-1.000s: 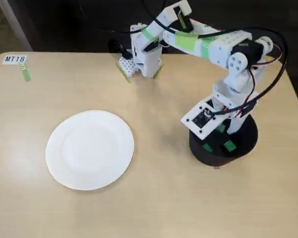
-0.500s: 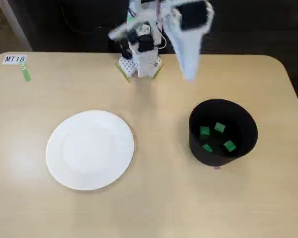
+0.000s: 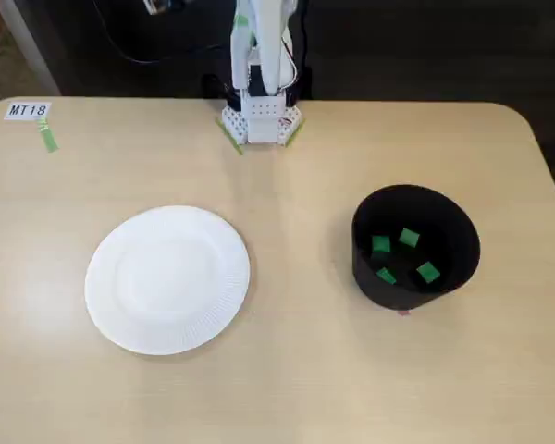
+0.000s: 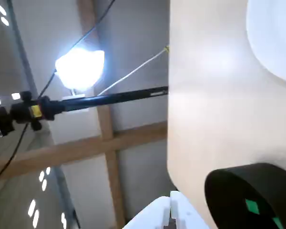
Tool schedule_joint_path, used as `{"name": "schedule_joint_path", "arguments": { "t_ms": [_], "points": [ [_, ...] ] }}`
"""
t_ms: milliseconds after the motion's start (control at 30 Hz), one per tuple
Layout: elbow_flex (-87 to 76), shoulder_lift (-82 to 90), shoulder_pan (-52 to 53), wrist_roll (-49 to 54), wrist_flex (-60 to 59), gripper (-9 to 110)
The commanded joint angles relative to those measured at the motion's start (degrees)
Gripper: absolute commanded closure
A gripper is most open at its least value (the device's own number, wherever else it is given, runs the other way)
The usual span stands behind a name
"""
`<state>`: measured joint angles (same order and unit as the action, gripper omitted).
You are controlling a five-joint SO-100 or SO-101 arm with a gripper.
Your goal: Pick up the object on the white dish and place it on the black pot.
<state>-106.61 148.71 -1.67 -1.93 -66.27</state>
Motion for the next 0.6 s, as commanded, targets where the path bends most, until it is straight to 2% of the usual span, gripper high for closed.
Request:
{"name": "schedule_joint_path", "arguments": {
  "t_ms": [0,267,567],
  "points": [
    [-15.7,6.9,-0.2,-0.9,6.2,101],
    [-44.6,23.6,-0.7,-1.8,14.0,101],
    [-62.8,42.1,0.4,-1.9,11.5,101]
  ]
}}
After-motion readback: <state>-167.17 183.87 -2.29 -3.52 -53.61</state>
